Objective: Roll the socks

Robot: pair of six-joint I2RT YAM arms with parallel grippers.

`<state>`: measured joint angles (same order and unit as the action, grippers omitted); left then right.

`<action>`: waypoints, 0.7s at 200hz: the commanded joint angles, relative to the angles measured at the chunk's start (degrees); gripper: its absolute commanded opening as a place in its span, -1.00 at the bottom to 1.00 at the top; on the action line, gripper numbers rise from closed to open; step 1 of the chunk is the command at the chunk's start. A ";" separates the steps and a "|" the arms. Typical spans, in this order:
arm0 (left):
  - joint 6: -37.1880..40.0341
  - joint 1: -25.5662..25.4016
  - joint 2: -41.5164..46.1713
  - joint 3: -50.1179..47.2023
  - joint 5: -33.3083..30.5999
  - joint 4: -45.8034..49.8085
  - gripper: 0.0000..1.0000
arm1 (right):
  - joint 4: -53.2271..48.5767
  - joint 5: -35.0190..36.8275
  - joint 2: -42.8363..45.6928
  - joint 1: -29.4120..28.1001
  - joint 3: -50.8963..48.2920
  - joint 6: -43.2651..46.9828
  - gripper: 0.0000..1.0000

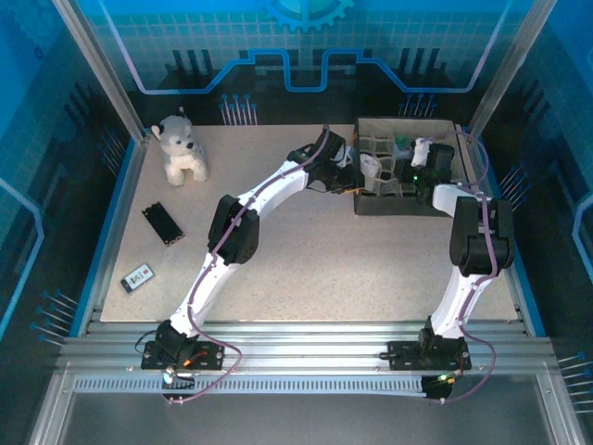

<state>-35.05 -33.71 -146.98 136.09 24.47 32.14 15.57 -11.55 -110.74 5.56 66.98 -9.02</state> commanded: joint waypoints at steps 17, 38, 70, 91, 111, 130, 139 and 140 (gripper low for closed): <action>-0.79 -0.07 -0.50 -1.97 0.27 2.49 -0.43 | -4.39 4.78 -1.34 0.21 0.63 -1.73 -0.87; -0.74 -0.12 -0.47 -2.15 0.27 2.40 -0.44 | -5.77 6.07 -0.97 0.76 0.49 -2.24 -0.79; -0.90 -0.08 -0.42 -2.23 0.31 2.23 -0.43 | -9.96 7.42 -1.01 0.78 1.59 -1.88 -0.43; -0.90 -0.04 -0.42 -2.23 0.28 2.22 -0.44 | -11.02 7.14 -0.99 0.85 1.67 -1.80 -0.24; -0.88 -0.08 -0.42 -2.32 0.31 2.38 -0.44 | -11.99 6.47 -0.65 0.85 1.92 -1.88 -0.05; -0.84 -0.08 -0.31 -2.33 0.29 2.40 -0.44 | -12.43 5.63 0.33 0.85 2.10 -2.38 0.07; -0.82 -0.09 -0.33 -2.37 0.29 2.45 -0.44 | -12.40 5.20 0.95 0.85 2.17 -2.65 0.11; -0.81 -0.07 -0.33 -2.39 0.26 2.43 -0.44 | -12.36 5.12 1.00 0.85 2.13 -2.66 0.12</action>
<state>-35.90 -33.71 -146.96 135.57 25.12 31.00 6.44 -6.02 -111.02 5.78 67.99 -11.07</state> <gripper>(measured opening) 0.283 0.538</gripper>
